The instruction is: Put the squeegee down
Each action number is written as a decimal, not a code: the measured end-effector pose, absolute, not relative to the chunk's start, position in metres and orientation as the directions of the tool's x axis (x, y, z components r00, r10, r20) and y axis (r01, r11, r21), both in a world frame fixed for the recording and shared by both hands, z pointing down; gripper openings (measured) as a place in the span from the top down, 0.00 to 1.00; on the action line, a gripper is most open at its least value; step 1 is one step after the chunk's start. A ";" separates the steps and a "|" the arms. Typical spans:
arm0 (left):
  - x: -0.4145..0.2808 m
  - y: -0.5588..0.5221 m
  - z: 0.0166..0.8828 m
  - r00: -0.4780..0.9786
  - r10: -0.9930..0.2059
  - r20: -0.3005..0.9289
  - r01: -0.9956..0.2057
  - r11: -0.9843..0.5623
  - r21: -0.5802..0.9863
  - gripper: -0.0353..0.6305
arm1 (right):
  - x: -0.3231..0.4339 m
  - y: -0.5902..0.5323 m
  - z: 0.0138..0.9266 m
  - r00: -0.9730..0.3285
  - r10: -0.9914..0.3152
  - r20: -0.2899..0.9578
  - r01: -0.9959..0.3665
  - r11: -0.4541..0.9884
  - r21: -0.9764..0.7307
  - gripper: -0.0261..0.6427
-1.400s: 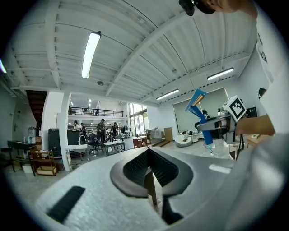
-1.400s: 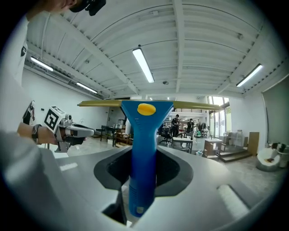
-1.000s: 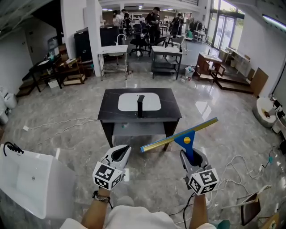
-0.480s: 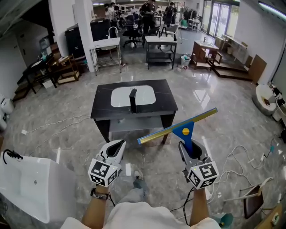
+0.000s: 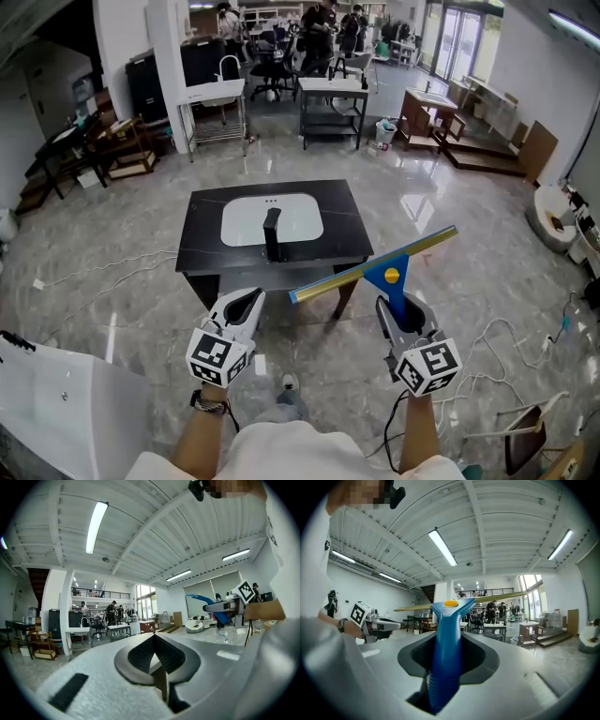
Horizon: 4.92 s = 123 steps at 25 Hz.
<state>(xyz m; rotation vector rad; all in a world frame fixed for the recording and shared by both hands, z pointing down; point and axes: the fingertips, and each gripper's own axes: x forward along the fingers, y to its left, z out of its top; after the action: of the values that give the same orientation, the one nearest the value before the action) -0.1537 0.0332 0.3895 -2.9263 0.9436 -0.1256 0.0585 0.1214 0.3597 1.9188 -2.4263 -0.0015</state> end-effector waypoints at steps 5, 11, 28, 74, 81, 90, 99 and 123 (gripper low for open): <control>-0.144 -0.026 0.386 0.803 -0.592 0.071 -0.585 -0.805 -0.095 0.94 | 0.072 0.066 0.359 -0.230 -0.972 0.046 -0.972 0.232 0.026 0.77; -0.135 -0.084 0.393 0.797 -0.597 0.084 -0.592 -0.802 -0.081 0.94 | 0.087 0.011 0.367 -0.232 -0.970 0.070 -0.972 0.234 0.031 0.77; -0.111 -0.196 0.406 0.808 -0.576 0.126 -0.576 -0.817 -0.039 0.94 | 0.119 -0.087 0.385 -0.215 -0.970 0.115 -0.976 0.209 -0.058 0.77; -0.051 -0.320 0.446 0.740 -0.647 0.183 -0.660 -0.751 0.014 0.94 | 0.224 -0.260 0.530 -0.275 -0.885 0.375 -0.962 0.250 -0.113 0.77; -0.010 -0.336 0.463 0.684 -0.697 0.214 -0.720 -0.693 0.042 0.94 | 0.258 -0.313 0.579 -0.359 -0.814 0.457 -0.932 0.340 -0.126 0.77; 0.043 -0.343 0.489 0.643 -0.728 0.239 -0.757 -0.652 0.053 0.94 | 0.284 -0.366 0.644 -0.473 -0.696 0.541 -0.869 0.469 -0.157 0.77; 0.036 -0.342 0.500 0.565 -0.778 0.276 -0.817 -0.573 0.060 0.94 | 0.291 -0.400 0.701 -0.508 -0.577 0.639 -0.832 0.520 -0.192 0.77; 0.017 -0.370 0.525 0.520 -0.793 0.319 -0.850 -0.516 0.104 0.94 | 0.267 -0.426 0.761 -0.435 -0.464 0.772 -0.861 0.465 -0.206 0.77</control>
<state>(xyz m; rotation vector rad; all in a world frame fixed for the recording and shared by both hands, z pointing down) 0.0167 -0.3704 0.5253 -2.9485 1.6267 -0.3966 0.2671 -0.4258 0.7608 1.0977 -2.0714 0.7951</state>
